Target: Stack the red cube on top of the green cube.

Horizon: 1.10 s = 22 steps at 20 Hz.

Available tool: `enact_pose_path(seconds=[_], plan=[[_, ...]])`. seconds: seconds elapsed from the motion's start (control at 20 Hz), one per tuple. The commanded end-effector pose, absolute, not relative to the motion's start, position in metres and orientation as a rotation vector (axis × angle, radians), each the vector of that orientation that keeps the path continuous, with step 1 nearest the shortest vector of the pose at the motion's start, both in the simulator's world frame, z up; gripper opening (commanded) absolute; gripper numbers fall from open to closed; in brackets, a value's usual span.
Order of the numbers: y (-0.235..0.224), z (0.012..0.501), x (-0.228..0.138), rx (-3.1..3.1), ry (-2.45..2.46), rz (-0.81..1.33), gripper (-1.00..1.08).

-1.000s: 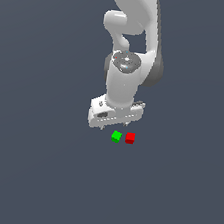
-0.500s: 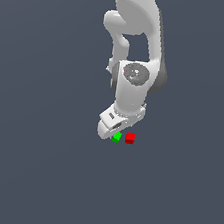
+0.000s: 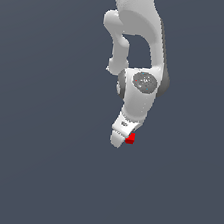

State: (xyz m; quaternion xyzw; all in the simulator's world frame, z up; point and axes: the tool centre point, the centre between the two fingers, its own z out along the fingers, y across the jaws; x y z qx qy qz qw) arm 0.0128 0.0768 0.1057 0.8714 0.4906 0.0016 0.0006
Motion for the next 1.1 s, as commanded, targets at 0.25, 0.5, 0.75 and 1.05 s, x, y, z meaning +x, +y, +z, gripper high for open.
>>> enact_pose_path(seconds=[0.25,0.5,0.75,1.05], plan=[[0.096,0.086,0.001,2.529,1.864,0.003,1.0],[0.104,0.077,-0.006,2.421,2.003,0.002,1.0],[0.108,0.072,-0.01,2.352,2.084,0.001,1.0],[0.109,0.07,-0.012,2.334,2.104,0.0,1.0]])
